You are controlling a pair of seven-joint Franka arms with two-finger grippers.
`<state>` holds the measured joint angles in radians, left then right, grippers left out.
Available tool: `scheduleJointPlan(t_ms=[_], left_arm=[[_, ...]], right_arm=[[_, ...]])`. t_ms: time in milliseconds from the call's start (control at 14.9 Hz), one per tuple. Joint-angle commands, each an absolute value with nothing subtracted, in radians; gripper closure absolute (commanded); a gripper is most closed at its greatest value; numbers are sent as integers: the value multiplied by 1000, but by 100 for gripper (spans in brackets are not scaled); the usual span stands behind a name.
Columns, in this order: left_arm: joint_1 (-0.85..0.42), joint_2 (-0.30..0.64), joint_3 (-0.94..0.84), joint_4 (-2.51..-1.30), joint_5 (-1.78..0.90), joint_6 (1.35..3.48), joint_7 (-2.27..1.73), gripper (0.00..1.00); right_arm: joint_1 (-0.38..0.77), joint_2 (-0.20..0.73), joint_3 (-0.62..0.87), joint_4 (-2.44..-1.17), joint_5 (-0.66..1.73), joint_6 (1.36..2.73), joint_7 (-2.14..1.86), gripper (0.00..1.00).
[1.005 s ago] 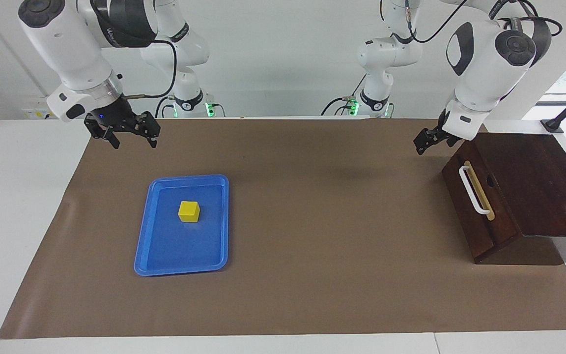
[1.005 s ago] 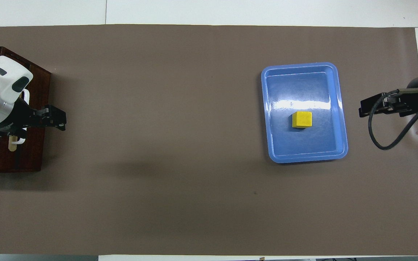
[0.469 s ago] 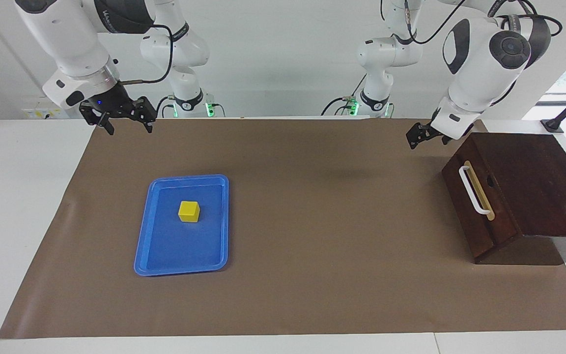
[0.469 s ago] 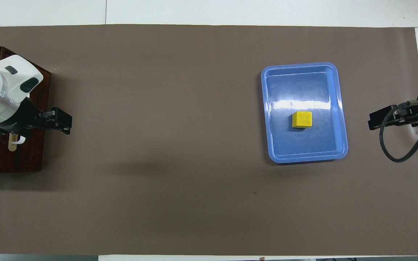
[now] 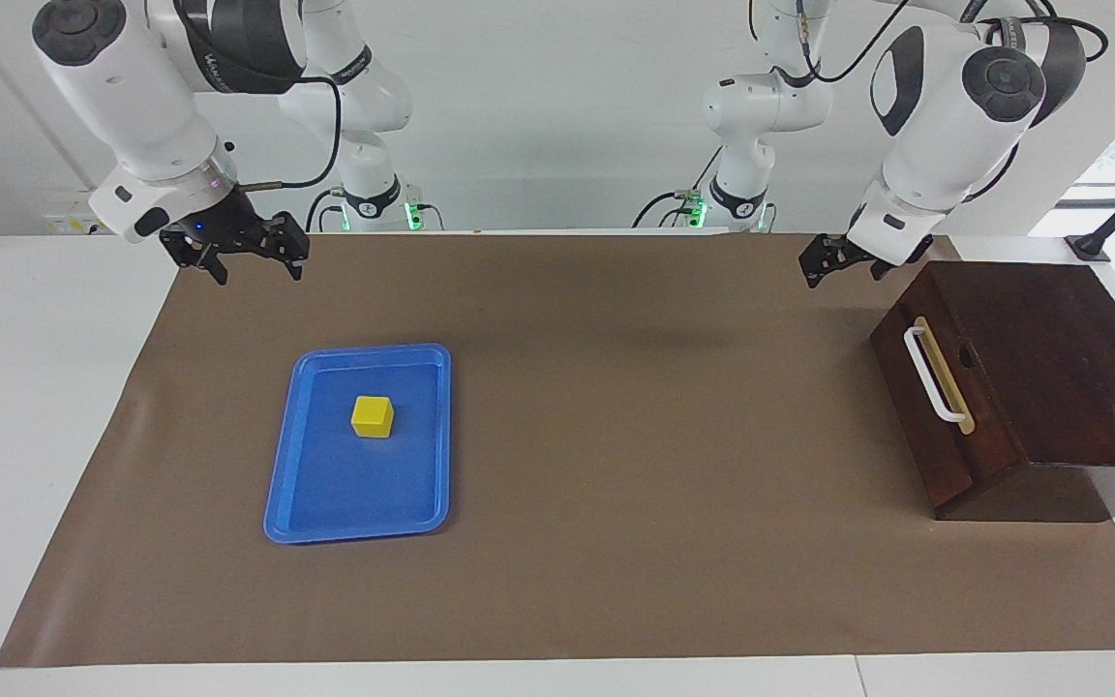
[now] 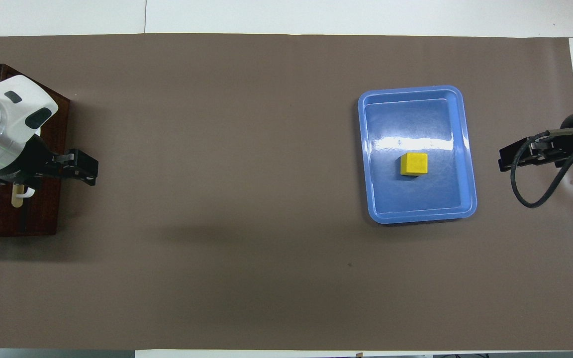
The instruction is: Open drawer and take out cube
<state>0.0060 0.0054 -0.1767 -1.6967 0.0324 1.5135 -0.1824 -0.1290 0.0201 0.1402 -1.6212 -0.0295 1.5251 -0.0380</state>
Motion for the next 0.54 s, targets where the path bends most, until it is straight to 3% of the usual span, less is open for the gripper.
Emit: scheduleJointPlan(t_ms=[0, 469], left_arm=[[8, -8, -173, -1694, 21, 1487, -167, 0], [15, -34, -160, -1667, 18, 1450, -160, 0]], right_arm=[[-146, 21, 164, -1603, -72, 1526, -57, 0], [-146, 17, 164, -1603, -61, 1522, -57, 0]])
